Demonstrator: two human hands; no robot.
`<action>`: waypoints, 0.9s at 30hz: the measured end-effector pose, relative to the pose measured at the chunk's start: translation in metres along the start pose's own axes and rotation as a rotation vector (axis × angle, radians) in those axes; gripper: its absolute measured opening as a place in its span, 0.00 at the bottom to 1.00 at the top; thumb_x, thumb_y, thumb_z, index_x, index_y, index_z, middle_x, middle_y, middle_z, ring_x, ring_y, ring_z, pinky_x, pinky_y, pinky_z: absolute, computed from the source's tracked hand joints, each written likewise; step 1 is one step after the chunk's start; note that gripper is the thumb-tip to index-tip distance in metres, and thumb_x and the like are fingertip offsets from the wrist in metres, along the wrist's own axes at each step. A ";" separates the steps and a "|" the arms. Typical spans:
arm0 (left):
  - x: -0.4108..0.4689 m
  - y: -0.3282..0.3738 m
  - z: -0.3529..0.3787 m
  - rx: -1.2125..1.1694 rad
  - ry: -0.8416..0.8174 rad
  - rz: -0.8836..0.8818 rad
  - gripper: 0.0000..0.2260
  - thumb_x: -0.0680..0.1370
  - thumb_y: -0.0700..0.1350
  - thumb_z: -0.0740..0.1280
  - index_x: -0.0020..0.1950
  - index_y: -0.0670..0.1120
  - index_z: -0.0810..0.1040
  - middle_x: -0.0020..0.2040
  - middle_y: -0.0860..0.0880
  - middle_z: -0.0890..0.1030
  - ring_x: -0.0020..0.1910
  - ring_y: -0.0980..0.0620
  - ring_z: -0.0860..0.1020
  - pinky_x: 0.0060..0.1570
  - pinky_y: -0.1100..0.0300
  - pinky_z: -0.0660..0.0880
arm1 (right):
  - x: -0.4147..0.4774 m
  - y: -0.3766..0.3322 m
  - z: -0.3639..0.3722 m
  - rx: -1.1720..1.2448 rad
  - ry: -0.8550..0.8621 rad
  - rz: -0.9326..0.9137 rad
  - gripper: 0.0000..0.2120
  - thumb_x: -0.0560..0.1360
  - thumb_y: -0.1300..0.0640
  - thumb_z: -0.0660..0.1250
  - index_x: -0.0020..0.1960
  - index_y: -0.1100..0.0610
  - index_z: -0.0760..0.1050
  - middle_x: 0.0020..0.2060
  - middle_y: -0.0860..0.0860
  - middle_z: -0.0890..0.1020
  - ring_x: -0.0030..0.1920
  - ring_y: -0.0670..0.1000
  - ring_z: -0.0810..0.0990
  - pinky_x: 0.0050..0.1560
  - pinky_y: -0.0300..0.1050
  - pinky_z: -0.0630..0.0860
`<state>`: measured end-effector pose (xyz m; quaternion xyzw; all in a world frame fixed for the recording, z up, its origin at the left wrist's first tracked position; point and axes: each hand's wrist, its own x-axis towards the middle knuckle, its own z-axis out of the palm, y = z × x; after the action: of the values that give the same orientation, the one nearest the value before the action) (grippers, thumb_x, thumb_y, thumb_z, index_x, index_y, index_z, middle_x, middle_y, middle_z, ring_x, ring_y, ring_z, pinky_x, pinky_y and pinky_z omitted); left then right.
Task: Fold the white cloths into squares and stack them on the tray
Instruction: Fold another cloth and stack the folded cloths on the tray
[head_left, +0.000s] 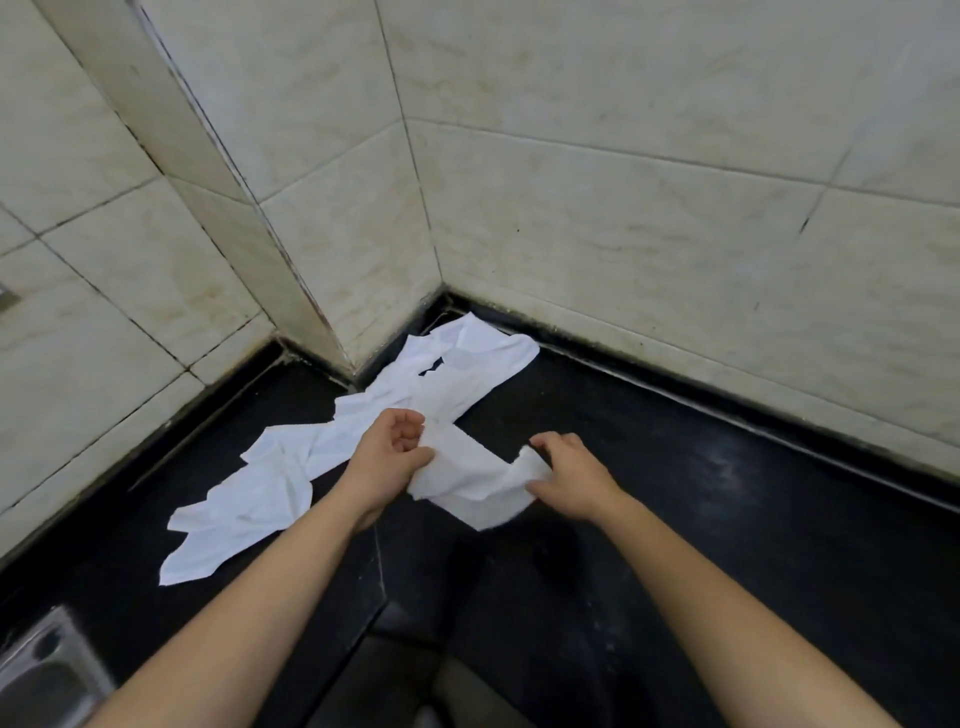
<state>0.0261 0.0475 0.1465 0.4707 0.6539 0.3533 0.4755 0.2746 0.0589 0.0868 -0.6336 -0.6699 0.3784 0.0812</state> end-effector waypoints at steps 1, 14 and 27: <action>-0.001 0.002 0.003 -0.020 -0.010 0.004 0.16 0.73 0.31 0.72 0.56 0.46 0.74 0.51 0.45 0.79 0.46 0.51 0.78 0.43 0.63 0.75 | -0.003 -0.004 0.003 0.016 0.010 -0.051 0.34 0.71 0.45 0.74 0.74 0.48 0.66 0.69 0.52 0.68 0.65 0.53 0.75 0.65 0.50 0.74; -0.016 0.005 0.028 0.056 0.008 0.128 0.13 0.71 0.35 0.77 0.49 0.48 0.79 0.46 0.48 0.84 0.42 0.53 0.81 0.47 0.62 0.77 | -0.035 -0.009 0.018 0.202 0.095 -0.195 0.08 0.81 0.48 0.63 0.55 0.50 0.77 0.45 0.45 0.81 0.44 0.45 0.80 0.50 0.51 0.79; 0.008 0.001 0.014 1.057 -0.038 0.762 0.08 0.73 0.33 0.72 0.51 0.39 0.84 0.48 0.42 0.81 0.46 0.41 0.81 0.45 0.52 0.79 | -0.035 -0.001 -0.049 -0.318 0.140 -0.297 0.14 0.84 0.45 0.54 0.61 0.48 0.74 0.59 0.46 0.79 0.55 0.50 0.79 0.55 0.51 0.76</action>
<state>0.0392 0.0557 0.1411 0.8462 0.5182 0.1197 0.0331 0.3087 0.0471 0.1345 -0.5577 -0.7997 0.2070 0.0812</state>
